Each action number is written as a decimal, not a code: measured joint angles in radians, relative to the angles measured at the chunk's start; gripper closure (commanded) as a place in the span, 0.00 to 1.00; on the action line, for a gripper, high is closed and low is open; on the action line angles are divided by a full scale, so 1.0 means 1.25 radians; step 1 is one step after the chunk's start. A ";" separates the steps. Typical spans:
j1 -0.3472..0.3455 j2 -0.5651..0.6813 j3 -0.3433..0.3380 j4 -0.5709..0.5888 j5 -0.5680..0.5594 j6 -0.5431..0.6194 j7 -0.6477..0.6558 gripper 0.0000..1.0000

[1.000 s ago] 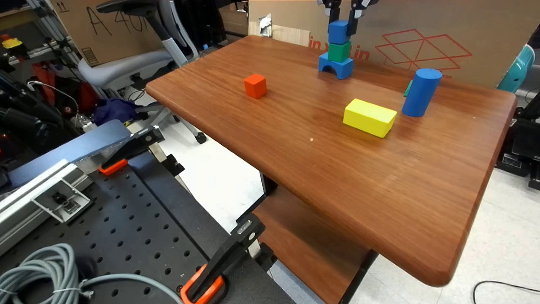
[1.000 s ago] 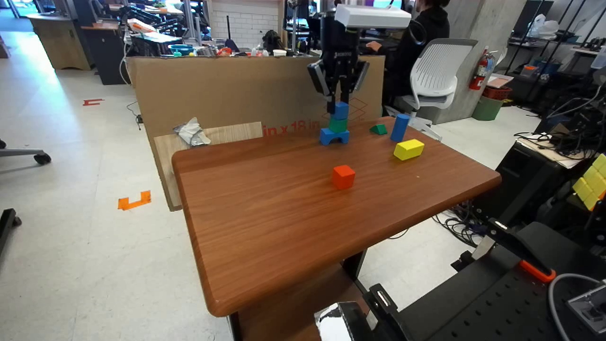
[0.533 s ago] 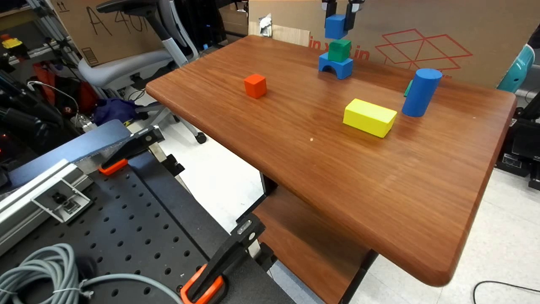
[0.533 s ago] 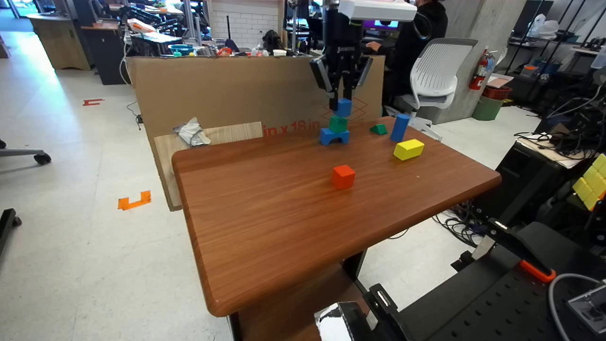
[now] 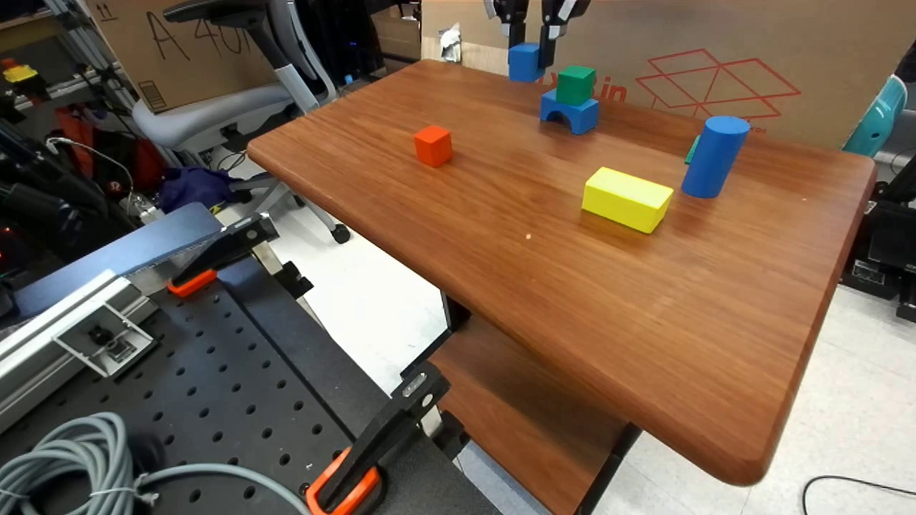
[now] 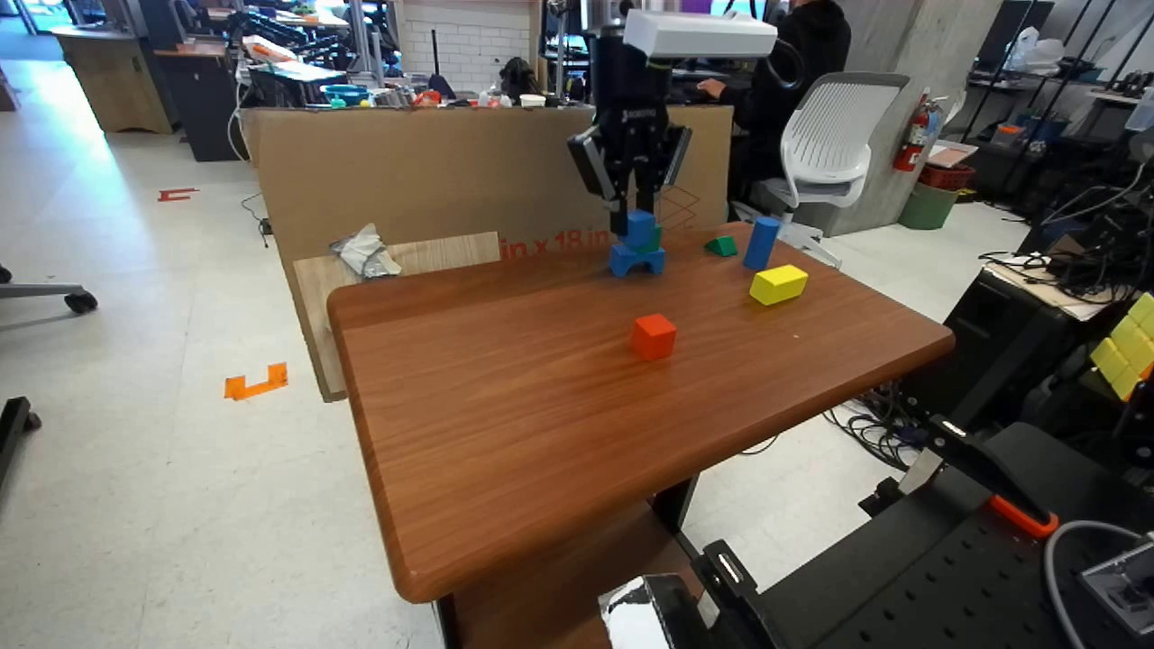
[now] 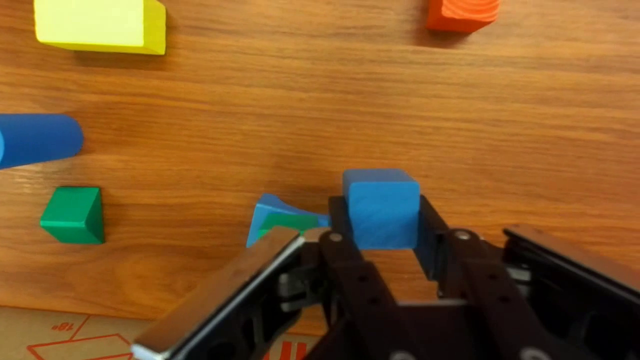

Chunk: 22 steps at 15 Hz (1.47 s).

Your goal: Remove the blue block from the top of the stack on the left.

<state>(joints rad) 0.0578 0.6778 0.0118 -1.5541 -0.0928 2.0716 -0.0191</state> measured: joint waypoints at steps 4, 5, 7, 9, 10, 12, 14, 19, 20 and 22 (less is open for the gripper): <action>0.009 -0.030 0.004 -0.094 -0.009 0.084 -0.012 0.92; 0.009 -0.038 0.005 -0.116 -0.011 0.098 -0.015 0.92; 0.009 -0.043 0.007 -0.137 -0.012 0.104 -0.019 0.92; 0.009 -0.043 0.010 -0.140 -0.012 0.104 -0.022 0.92; 0.009 -0.043 0.012 -0.140 -0.012 0.103 -0.023 0.92; 0.009 -0.042 0.014 -0.139 -0.012 0.102 -0.024 0.92; 0.009 -0.038 0.015 -0.134 -0.012 0.100 -0.027 0.92; 0.008 0.008 0.015 -0.090 -0.012 0.100 -0.035 0.92; 0.008 0.018 0.015 -0.080 -0.012 0.099 -0.038 0.92; 0.008 0.037 0.015 -0.061 -0.012 0.097 -0.042 0.92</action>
<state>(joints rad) 0.0674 0.7243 0.0304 -1.6307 -0.1073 2.1927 -0.0719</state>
